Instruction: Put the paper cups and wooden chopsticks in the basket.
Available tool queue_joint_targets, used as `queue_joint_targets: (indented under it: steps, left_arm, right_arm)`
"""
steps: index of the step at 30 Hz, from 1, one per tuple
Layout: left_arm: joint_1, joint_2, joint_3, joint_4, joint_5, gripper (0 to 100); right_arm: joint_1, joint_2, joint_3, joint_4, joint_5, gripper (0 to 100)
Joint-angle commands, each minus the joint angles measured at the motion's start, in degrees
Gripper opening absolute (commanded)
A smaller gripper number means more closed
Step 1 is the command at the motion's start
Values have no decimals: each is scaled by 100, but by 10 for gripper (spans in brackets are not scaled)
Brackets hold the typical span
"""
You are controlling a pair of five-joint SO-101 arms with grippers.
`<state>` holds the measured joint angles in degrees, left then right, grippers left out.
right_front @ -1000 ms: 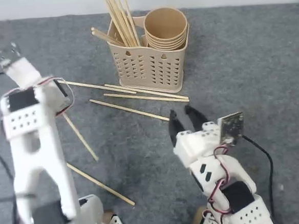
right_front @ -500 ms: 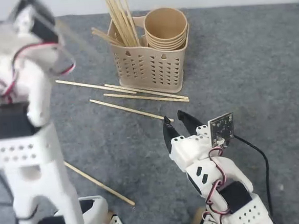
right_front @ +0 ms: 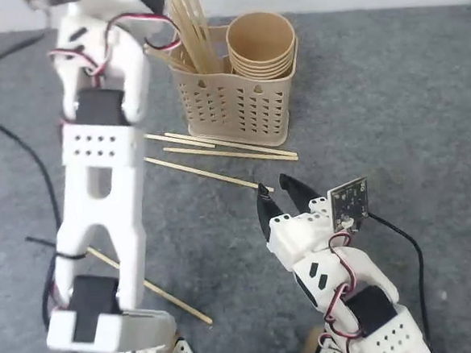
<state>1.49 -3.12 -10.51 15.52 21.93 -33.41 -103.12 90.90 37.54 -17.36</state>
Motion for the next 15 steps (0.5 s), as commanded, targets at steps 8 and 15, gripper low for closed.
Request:
queue_joint_targets:
  steps: [8, 15]
  left_arm:
    - [202, 396, 145, -211, -897, 12]
    - [396, 413, 664, -211, -1987, 27]
  right_arm:
    - [-40, -92, -88, 13, 246, 162]
    - [-40, -92, -88, 13, 264, 162]
